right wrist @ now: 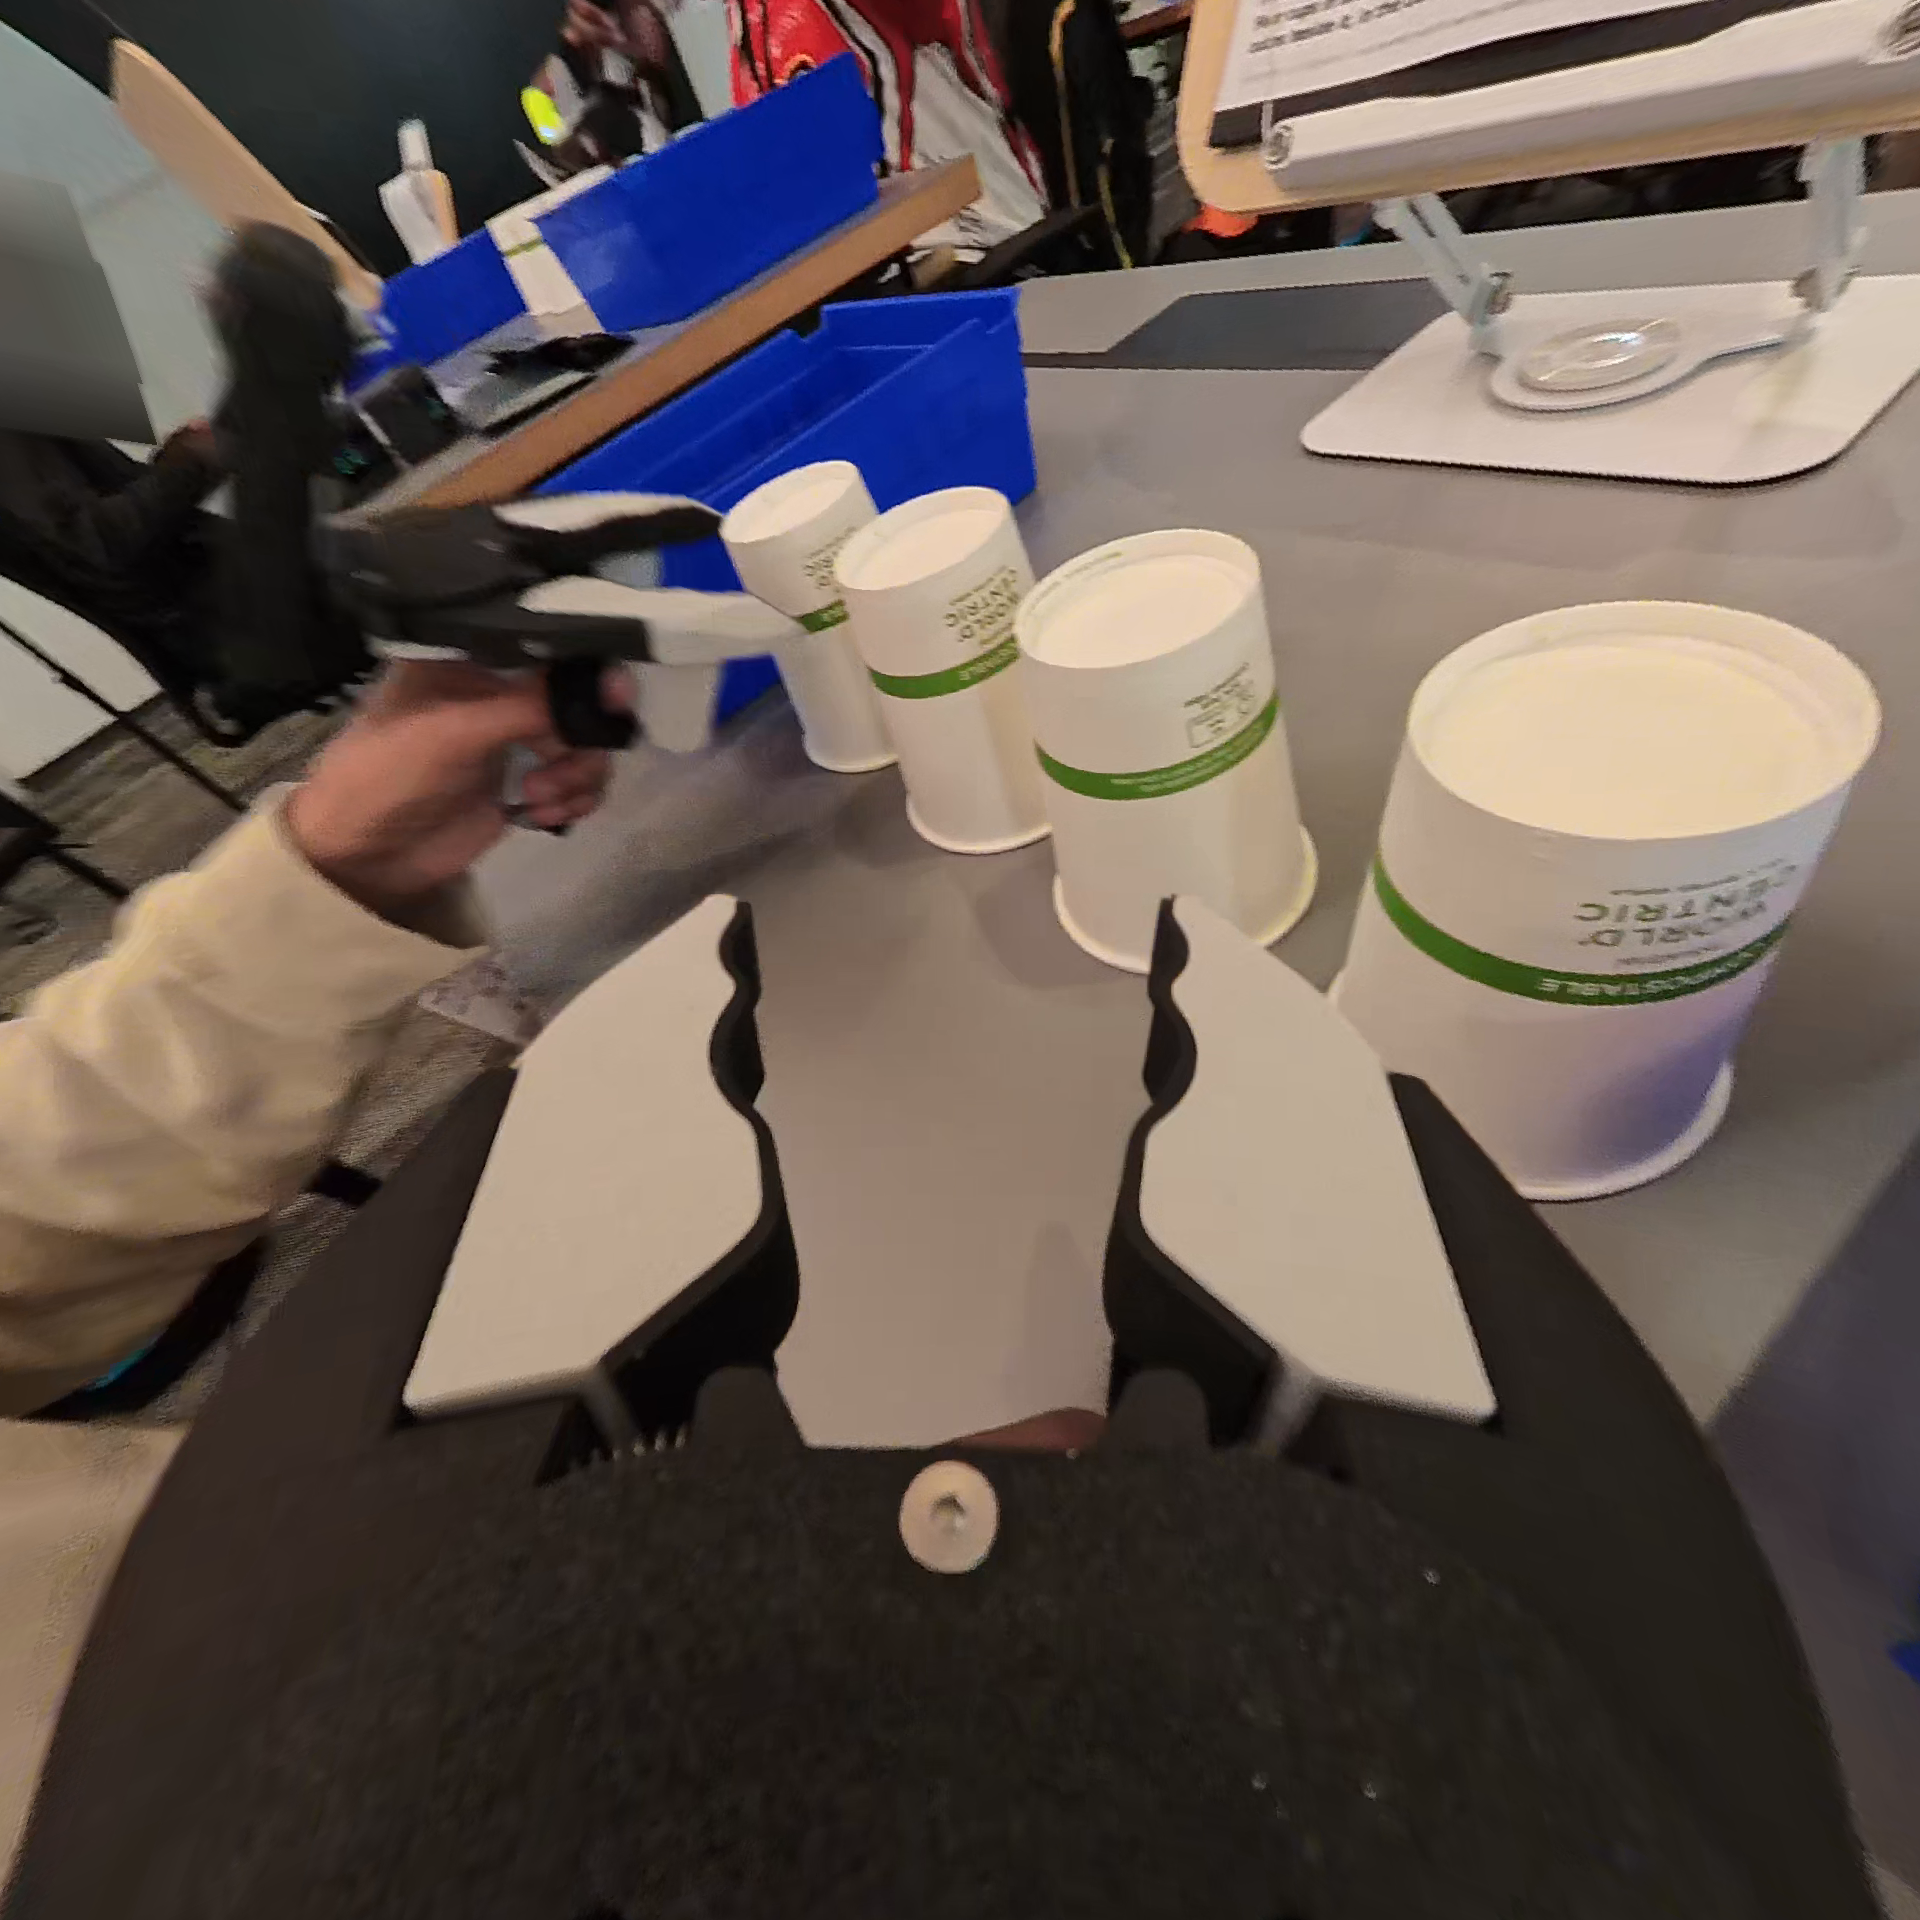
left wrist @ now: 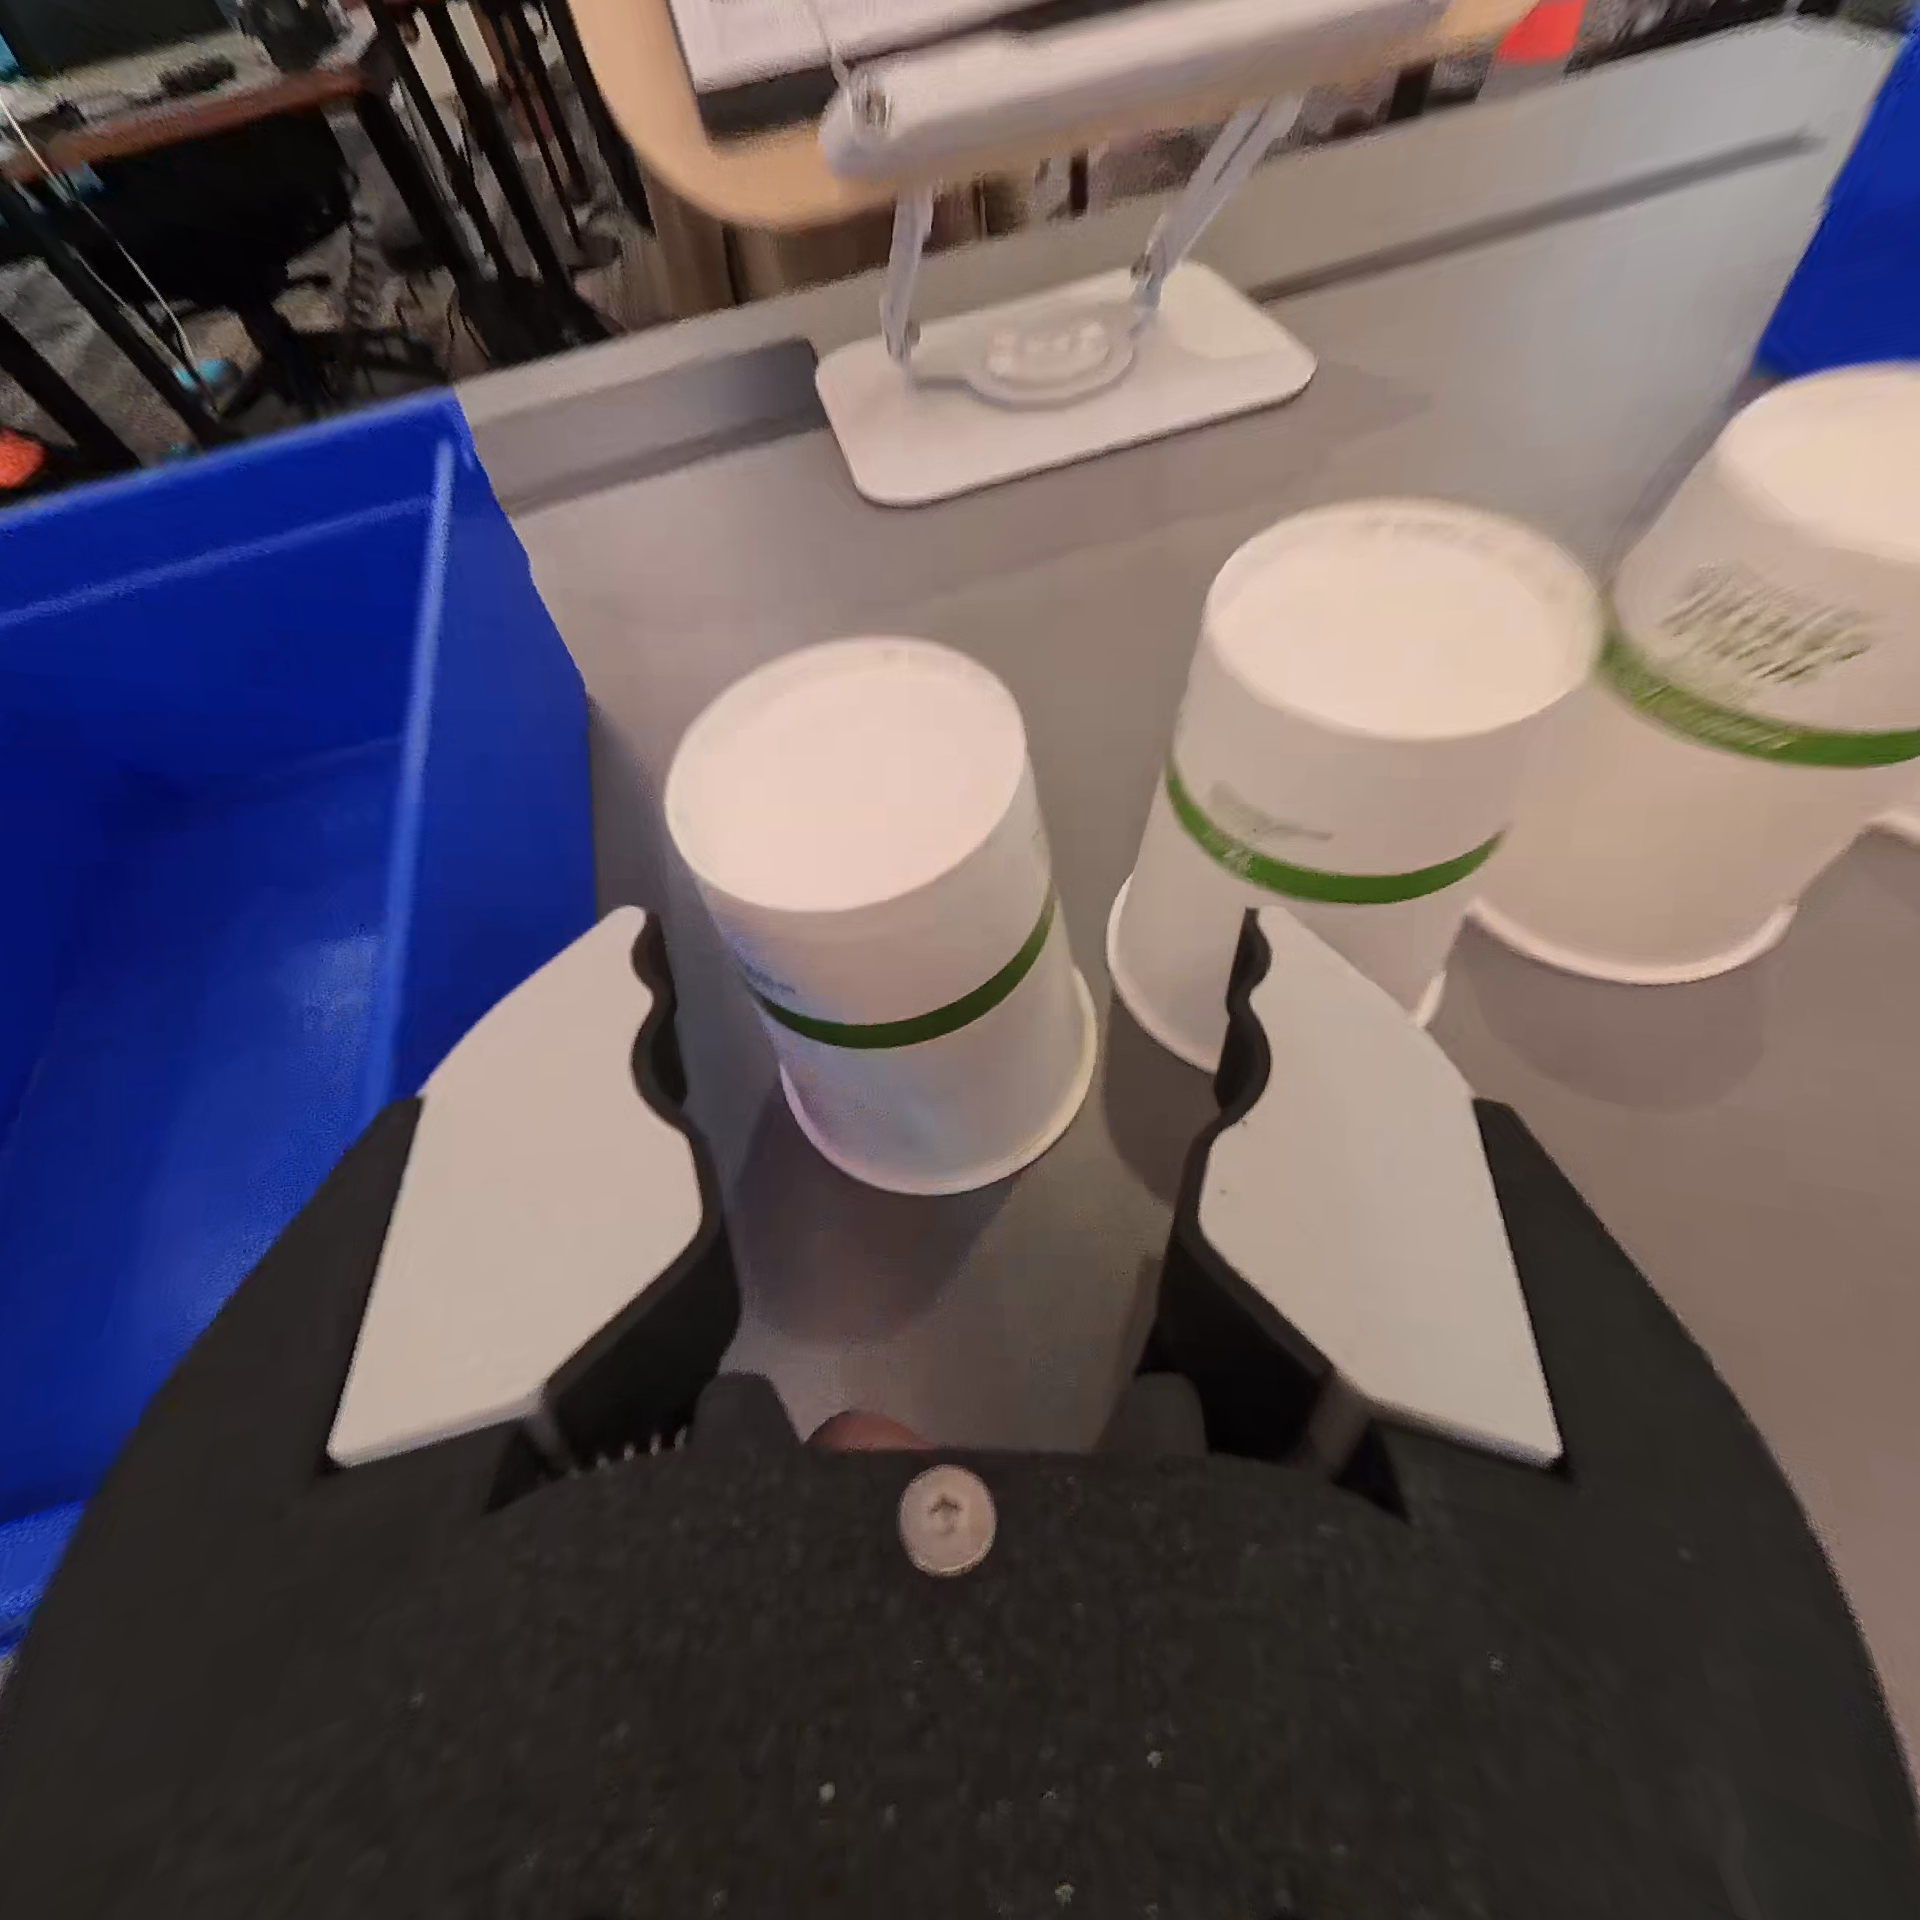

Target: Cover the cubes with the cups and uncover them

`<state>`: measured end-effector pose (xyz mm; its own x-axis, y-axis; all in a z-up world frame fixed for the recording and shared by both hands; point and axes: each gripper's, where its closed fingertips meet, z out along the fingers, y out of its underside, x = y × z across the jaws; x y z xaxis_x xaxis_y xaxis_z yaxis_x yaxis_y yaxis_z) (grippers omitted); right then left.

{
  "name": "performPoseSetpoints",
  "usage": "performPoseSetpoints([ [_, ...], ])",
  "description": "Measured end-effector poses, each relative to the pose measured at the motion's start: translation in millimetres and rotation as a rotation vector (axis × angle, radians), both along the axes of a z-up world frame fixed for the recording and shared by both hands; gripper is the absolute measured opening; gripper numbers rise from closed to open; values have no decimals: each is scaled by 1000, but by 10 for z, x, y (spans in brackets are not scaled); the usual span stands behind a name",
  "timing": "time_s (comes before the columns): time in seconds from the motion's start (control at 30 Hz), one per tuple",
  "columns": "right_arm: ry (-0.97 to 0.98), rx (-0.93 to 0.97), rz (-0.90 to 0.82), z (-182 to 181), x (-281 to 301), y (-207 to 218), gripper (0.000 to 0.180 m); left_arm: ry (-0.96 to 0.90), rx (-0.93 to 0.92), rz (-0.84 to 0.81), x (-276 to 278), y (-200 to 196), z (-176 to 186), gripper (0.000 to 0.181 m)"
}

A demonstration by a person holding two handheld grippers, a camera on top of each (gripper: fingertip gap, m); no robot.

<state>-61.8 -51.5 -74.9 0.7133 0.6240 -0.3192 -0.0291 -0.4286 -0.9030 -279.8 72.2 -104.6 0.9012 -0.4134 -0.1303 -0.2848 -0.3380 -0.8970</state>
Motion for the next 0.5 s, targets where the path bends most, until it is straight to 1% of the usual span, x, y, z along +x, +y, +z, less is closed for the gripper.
performPoseSetpoints([
  [0.03, -25, 10, -26, -21, 21, 29, 72, -18, 24, -3, 20, -64, 150, 101],
  [0.17, -68, 55, -138, -81, 78, 106, 70, -81, 87, 29, 13, -342, 713, 99],
  [0.23, -78, 71, -194, -125, 98, 130, 70, -148, 121, -5, 63, -528, 870, 94],
  [0.27, -91, 85, -230, -153, 125, 146, 70, -173, 140, -15, 71, -612, 888, 91],
  [0.33, -95, 96, -278, -219, 160, 155, 68, -214, 175, -59, 111, -757, 798, 84],
  [0.37, -86, 95, -290, -247, 163, 145, 68, -227, 163, -72, 122, -811, 664, 80],
  [0.43, -93, 97, -334, -286, 205, 122, 66, -274, 102, -86, 131, -910, 376, 79],
  [0.47, -104, 104, -343, -295, 209, 95, 66, -314, 93, -82, 117, -951, 275, 73],
  [0.5, -115, 111, -352, -304, 211, 63, 66, -332, 72, -68, 89, -975, 168, 71],
])
